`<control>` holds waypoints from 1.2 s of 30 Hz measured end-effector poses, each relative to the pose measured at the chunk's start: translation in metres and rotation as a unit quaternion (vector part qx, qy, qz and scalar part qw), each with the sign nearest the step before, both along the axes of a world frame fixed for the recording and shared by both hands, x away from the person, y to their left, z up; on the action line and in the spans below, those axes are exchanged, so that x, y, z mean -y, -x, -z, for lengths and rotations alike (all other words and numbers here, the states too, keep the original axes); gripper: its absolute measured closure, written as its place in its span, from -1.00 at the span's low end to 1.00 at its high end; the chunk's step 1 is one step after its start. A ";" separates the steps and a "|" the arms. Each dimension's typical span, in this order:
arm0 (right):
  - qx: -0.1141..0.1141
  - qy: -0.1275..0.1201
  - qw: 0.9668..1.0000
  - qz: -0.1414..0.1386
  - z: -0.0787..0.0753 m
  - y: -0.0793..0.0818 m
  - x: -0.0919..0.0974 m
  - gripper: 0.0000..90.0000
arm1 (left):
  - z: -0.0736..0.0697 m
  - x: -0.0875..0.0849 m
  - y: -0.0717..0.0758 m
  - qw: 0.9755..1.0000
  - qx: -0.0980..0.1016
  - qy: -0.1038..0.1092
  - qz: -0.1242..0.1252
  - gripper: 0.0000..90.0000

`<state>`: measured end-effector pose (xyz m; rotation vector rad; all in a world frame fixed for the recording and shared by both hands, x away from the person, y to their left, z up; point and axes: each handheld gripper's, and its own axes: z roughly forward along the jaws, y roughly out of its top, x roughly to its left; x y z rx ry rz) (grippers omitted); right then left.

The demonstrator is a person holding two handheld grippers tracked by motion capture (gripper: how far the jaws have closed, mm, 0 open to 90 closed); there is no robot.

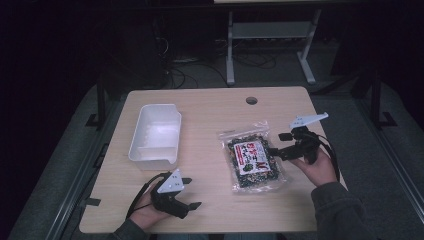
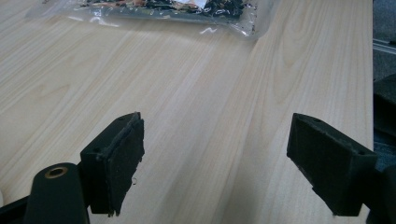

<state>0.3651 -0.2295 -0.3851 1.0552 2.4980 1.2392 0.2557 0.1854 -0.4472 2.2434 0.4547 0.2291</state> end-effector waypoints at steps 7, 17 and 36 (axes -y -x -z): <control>-0.006 0.022 1.000 0.007 -0.010 -0.036 -0.004 -0.59 | 0.000 0.000 0.000 1.000 0.000 0.000 0.002 -0.60; -0.031 0.036 0.998 0.031 -0.017 -0.091 -0.006 -0.55 | 0.000 0.000 -0.002 1.000 -0.001 0.002 0.006 -0.60; -0.128 0.055 0.987 0.078 0.051 -0.150 -0.008 -0.23 | 0.001 0.003 -0.003 1.000 -0.008 0.004 0.011 -0.58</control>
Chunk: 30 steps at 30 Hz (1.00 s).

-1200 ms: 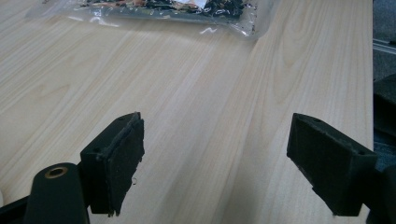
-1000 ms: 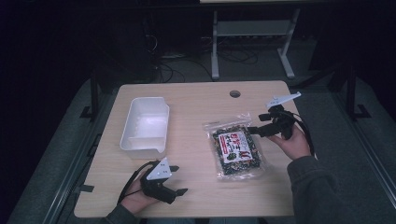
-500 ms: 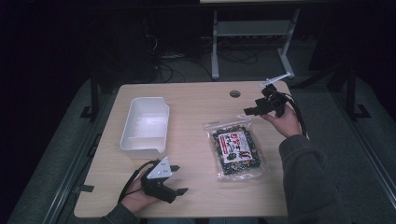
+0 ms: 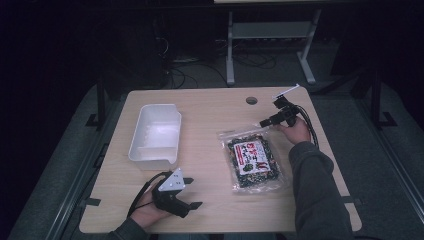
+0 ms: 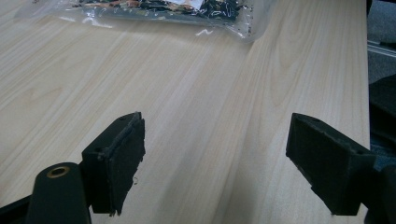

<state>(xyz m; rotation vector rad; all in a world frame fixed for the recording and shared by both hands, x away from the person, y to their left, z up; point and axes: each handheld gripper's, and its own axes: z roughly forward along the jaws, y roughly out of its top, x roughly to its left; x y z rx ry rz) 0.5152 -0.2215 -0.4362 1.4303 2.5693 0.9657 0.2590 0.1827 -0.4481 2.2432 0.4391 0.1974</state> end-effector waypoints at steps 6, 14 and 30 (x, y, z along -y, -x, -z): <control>-0.019 0.002 1.000 -0.006 0.016 -0.006 -0.003 -0.04 | 0.000 0.000 0.000 1.000 0.001 0.001 0.001 -0.58; -0.021 -0.012 1.000 -0.015 0.019 -0.008 0.002 0.49 | -0.001 -0.001 -0.001 1.000 0.000 0.004 -0.004 -0.58; 0.004 -0.042 0.998 -0.040 -0.011 0.011 0.019 1.00 | -0.001 0.002 -0.003 1.000 -0.009 0.013 -0.006 -0.58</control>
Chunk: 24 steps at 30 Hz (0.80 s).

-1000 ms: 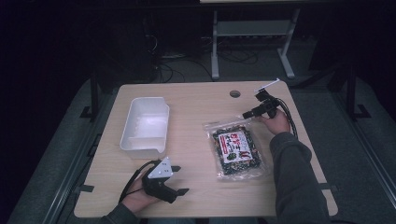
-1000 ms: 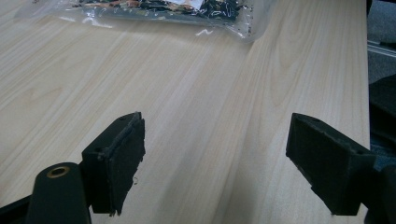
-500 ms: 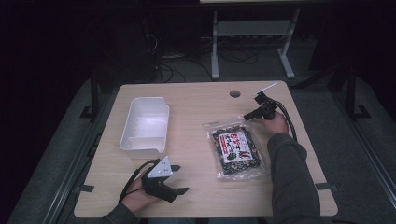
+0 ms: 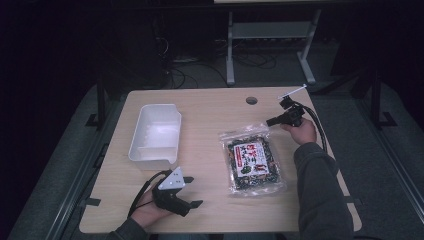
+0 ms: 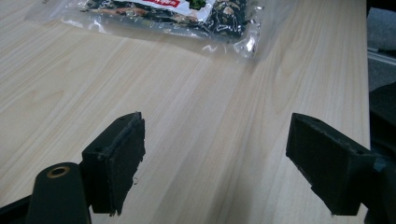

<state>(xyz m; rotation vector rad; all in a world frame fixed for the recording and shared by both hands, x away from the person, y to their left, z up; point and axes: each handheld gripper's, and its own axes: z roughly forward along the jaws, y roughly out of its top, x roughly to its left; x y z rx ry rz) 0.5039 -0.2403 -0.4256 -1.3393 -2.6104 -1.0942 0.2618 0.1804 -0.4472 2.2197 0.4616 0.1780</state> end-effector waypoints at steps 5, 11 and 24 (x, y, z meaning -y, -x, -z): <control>0.033 -0.026 0.999 -0.003 -0.020 0.017 0.008 1.00 | -0.001 0.006 -0.003 1.000 -0.005 0.005 0.002 -0.58; 0.064 -0.047 0.997 -0.013 -0.039 0.039 0.015 1.00 | -0.004 0.015 -0.010 1.000 -0.016 0.018 -0.005 -0.58; 0.154 -0.089 0.983 -0.056 -0.099 0.098 0.016 1.00 | 0.001 0.056 -0.038 0.998 -0.045 0.033 -0.018 -0.57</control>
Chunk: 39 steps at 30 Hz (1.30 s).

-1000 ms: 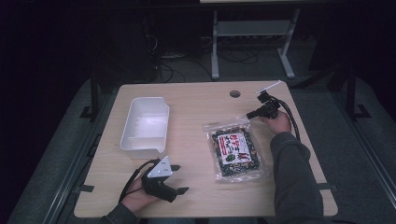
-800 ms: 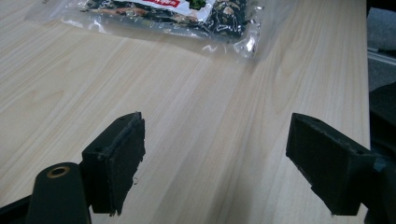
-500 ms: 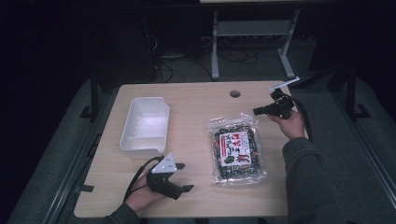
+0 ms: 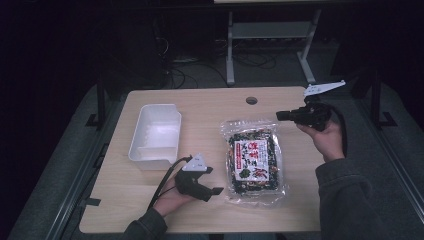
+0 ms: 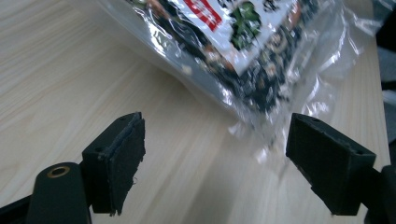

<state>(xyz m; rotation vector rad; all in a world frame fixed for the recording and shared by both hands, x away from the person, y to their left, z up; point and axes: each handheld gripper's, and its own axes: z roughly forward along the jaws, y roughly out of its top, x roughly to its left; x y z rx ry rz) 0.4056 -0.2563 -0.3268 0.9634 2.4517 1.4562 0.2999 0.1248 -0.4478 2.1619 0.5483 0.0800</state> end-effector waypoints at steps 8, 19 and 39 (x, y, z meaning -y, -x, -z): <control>0.023 -0.010 0.999 -0.020 -0.013 0.018 -0.002 1.00 | 0.016 0.015 -0.021 0.997 -0.057 0.042 -0.010 -0.50; 0.046 -0.027 0.998 -0.040 -0.024 0.036 -0.001 1.00 | 0.011 0.033 -0.028 0.991 -0.098 0.090 0.022 -0.02; 0.041 -0.077 0.996 -0.034 -0.005 0.049 0.027 0.65 | -0.012 0.028 -0.014 0.992 -0.056 0.097 0.058 0.65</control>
